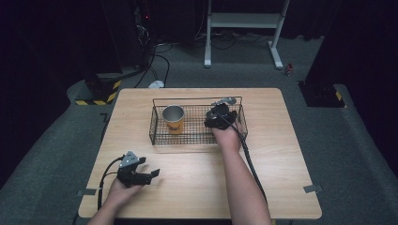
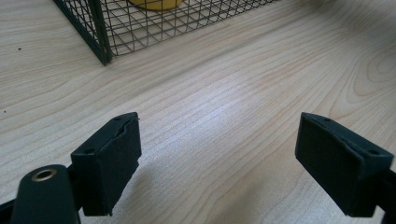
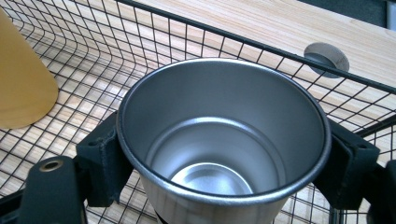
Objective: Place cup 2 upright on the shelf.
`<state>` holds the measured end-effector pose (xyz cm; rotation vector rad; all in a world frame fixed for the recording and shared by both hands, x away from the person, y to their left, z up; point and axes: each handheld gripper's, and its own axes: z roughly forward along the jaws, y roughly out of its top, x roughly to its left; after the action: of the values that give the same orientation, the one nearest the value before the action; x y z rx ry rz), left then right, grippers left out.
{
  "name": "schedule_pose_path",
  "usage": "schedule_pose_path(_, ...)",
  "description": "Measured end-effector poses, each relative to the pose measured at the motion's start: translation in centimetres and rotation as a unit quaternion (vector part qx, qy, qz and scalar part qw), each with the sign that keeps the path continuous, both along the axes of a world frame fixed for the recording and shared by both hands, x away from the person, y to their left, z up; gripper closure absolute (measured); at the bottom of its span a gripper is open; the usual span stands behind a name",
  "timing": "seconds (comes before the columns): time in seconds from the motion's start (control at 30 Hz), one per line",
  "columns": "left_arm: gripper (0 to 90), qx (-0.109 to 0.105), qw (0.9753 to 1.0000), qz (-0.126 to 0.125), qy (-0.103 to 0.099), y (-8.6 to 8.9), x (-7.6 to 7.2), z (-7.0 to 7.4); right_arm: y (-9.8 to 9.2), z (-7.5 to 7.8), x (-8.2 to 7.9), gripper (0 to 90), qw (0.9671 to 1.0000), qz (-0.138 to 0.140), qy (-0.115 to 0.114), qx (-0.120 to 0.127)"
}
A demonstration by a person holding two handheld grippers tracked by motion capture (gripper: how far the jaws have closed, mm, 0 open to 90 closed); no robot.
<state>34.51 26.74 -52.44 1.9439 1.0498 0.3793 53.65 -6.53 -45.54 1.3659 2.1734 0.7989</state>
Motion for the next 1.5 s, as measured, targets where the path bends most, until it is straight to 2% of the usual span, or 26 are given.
schedule_pose_path(0.87,15.0,0.002,1.0,0.001,0.0,0.0,0.0,0.0,-0.4,0.0,-0.7,16.9,0.9999,0.003,0.014,-0.007)
schedule_pose_path(1.5,15.0,0.003,1.0,0.001,-0.001,0.0,0.0,0.0,-0.9,-0.4,-1.1,14.7,0.9998,0.001,0.02,0.004)
